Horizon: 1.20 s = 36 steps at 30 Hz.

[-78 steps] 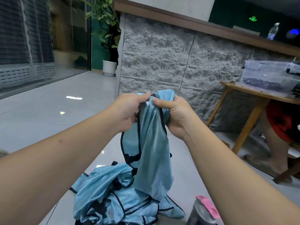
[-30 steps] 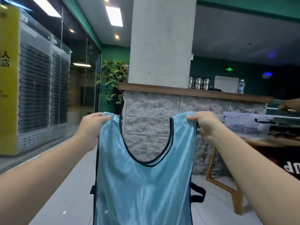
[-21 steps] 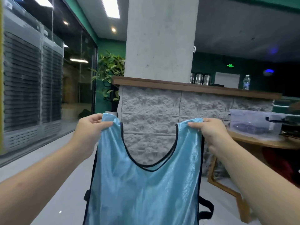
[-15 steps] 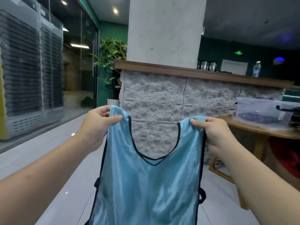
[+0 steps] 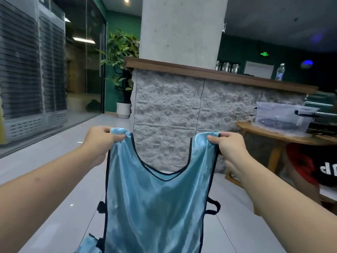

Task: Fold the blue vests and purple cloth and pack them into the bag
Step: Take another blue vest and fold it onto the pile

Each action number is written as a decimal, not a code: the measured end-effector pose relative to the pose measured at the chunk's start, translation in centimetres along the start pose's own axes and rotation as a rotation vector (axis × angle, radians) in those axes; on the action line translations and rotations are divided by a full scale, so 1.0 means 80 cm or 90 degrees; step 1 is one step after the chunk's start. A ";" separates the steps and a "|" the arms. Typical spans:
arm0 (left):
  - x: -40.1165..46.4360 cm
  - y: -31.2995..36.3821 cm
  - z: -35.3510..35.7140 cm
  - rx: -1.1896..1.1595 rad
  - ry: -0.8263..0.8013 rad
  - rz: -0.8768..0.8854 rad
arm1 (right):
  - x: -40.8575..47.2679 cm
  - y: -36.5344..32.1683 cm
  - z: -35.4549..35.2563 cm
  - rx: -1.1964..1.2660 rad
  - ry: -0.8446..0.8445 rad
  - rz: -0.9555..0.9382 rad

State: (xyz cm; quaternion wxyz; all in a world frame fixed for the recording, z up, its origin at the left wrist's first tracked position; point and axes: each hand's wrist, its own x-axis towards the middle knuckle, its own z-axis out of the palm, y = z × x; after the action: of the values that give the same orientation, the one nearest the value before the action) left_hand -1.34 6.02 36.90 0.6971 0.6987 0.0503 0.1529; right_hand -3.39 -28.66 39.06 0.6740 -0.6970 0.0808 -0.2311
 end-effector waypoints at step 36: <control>-0.109 0.058 0.099 -0.017 -0.254 -0.052 | -0.112 -0.026 0.103 0.004 -0.352 -0.011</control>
State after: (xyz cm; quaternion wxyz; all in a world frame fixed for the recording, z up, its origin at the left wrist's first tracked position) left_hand -8.02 -4.19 40.36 0.7079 0.7033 -0.0621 -0.0165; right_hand -8.14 -17.25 39.31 0.6708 -0.7320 -0.1130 -0.0379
